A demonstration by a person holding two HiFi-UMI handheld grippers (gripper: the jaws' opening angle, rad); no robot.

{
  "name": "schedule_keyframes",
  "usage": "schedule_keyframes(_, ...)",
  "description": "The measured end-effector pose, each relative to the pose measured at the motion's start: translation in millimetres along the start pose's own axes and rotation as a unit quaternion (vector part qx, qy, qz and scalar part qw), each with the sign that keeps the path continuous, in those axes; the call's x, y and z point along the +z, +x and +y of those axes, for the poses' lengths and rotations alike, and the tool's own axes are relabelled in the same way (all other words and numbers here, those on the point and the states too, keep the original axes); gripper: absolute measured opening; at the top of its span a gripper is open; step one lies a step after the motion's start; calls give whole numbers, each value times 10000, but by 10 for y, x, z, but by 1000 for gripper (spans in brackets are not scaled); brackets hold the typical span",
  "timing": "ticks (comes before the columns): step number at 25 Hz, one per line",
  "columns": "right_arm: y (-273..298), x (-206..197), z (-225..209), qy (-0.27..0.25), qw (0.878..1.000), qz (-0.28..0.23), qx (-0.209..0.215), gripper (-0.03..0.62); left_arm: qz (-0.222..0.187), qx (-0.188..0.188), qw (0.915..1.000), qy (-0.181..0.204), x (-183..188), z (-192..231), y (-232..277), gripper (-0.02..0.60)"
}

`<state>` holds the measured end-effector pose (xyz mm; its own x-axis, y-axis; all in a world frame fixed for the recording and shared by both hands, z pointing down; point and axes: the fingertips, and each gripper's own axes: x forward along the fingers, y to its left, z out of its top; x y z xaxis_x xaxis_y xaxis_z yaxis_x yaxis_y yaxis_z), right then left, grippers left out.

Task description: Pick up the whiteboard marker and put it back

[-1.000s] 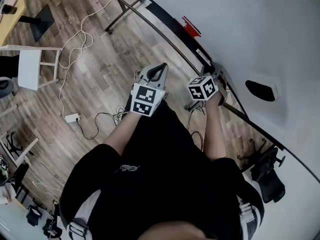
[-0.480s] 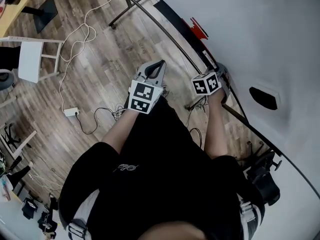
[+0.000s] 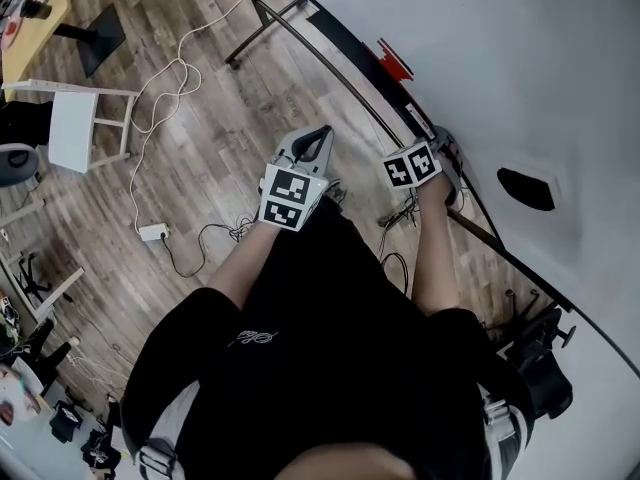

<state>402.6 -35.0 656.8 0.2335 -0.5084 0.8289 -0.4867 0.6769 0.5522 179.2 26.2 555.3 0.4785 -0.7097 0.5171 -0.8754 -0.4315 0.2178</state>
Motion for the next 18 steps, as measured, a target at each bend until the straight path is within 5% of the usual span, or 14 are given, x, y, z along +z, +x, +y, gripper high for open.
schedule_keyframes(18,-54,15,25,227,9994,-255,66,49,183,-33,9996,228,-166,-228,-139,8)
